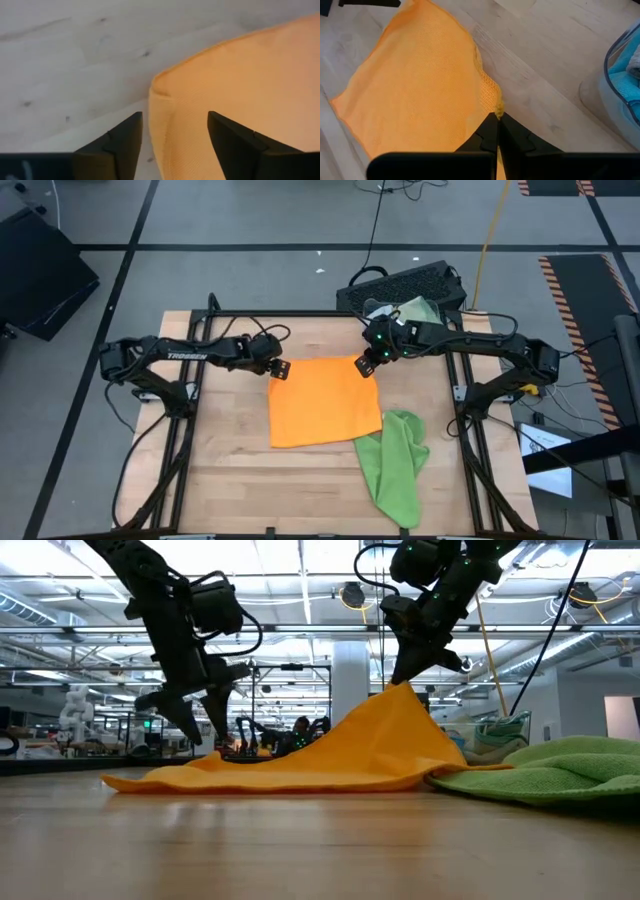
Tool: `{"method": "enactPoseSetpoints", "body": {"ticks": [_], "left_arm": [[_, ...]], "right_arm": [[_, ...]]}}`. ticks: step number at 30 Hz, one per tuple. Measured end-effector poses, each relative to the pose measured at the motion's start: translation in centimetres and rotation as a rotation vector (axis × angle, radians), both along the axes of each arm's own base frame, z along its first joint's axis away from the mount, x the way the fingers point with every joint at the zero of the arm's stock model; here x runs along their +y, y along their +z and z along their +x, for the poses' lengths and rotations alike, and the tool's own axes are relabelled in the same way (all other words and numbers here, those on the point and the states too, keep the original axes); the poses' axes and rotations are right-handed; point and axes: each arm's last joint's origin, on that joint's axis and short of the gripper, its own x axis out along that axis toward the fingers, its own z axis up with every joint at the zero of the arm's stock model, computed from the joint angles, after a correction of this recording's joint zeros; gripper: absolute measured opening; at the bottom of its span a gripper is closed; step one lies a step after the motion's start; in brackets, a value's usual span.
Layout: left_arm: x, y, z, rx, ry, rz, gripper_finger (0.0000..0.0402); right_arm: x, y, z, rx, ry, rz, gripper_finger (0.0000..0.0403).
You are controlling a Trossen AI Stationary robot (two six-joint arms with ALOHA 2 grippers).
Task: Fold microfiber towels
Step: Fold the yellow microfiber towel
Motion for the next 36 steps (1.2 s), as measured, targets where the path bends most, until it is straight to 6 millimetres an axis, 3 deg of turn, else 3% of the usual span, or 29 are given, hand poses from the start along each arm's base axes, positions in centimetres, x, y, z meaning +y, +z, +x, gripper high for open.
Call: {"method": "enactPoseSetpoints", "body": {"ticks": [6,20,23,32,36], "left_arm": [[0.3,-1.3,0.3,0.052,0.026,-0.003,0.0239],[0.4,-3.8,1.3,0.120,-0.032,-0.004,0.0231],[0.3,-3.6,1.4,0.120,-0.050,0.029,0.0191],[-0.3,-2.0,1.3,0.095,-0.151,0.083,0.0021],[-0.5,-0.5,0.7,0.067,-0.218,0.108,0.0011]], "right_arm": [[0.0,0.0,0.0,0.000,-0.001,0.000,0.0000],[0.0,0.0,0.0,0.000,-0.007,0.005,0.0000],[0.0,0.0,0.0,0.000,-0.007,0.005,0.0000],[0.0,0.0,0.0,-0.002,-0.020,0.011,0.0000],[0.0,0.0,0.0,-0.002,-0.018,0.010,0.0000]]}}
